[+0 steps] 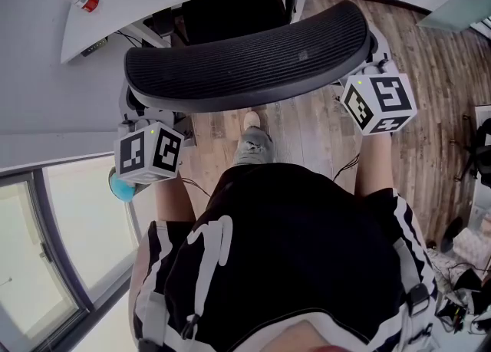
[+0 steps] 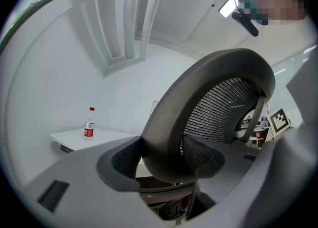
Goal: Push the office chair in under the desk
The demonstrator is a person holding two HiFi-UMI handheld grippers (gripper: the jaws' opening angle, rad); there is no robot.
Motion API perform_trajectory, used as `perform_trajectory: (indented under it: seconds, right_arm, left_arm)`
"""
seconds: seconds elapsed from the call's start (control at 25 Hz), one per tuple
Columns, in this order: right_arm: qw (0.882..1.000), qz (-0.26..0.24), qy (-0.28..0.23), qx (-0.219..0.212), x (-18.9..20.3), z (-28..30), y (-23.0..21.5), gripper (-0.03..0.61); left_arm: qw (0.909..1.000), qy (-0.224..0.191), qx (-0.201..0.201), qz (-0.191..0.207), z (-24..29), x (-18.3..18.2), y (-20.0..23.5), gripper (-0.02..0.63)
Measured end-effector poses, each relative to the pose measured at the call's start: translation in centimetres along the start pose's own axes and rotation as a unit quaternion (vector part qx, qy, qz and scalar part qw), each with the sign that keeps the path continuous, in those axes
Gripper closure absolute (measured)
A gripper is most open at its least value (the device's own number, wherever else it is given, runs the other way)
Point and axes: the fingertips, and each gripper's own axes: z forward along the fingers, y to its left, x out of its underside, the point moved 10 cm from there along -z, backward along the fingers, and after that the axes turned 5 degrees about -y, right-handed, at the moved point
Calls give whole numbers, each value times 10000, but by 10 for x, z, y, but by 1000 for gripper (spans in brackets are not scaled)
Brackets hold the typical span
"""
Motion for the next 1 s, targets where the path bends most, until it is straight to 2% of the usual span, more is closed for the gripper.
perform_trajectory:
  seconds: [1.0]
  right_arm:
    - [10000,-5,55,28,0,38,-12,325]
  left_arm:
    - [10000,39,29,10,39,2,16,348]
